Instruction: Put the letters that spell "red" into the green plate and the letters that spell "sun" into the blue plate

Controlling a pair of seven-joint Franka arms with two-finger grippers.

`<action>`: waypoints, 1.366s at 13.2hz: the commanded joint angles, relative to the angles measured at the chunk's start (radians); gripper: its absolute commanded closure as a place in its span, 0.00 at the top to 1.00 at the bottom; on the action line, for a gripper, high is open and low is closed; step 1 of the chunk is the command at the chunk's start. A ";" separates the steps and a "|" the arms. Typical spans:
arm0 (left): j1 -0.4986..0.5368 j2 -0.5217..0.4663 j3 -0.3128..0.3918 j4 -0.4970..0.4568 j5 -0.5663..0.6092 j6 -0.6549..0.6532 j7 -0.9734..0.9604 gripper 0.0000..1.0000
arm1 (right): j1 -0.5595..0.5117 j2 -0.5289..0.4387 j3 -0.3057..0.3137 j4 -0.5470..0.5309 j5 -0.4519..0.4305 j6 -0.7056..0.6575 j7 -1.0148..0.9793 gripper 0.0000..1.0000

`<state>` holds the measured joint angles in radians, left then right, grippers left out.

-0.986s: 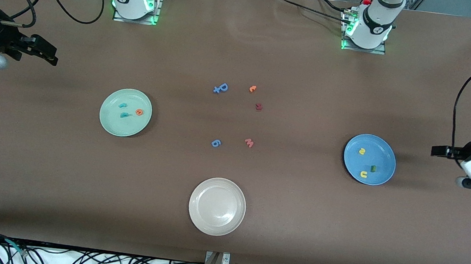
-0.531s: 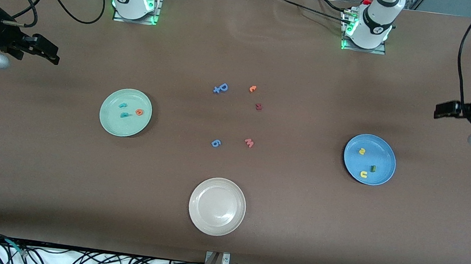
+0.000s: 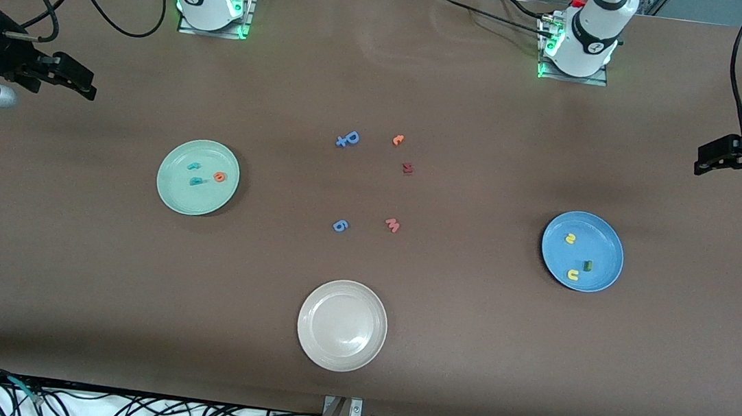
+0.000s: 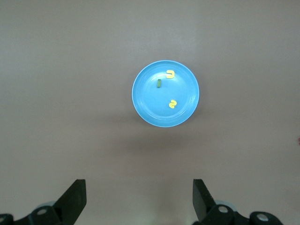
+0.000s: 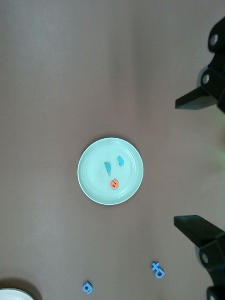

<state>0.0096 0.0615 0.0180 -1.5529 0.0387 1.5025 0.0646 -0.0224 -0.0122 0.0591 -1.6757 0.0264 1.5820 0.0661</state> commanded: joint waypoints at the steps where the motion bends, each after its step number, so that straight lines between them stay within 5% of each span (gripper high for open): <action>1: -0.029 -0.011 0.030 -0.012 -0.052 0.024 0.018 1.00 | -0.001 -0.003 -0.005 0.007 0.020 -0.014 -0.005 1.00; 18: -0.026 0.014 0.034 0.010 -0.063 0.031 0.024 1.00 | -0.002 0.006 -0.005 0.022 0.024 -0.008 -0.017 1.00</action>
<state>-0.0124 0.0775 0.0426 -1.5575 0.0002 1.5320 0.0659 -0.0225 -0.0118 0.0560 -1.6753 0.0469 1.5781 0.0657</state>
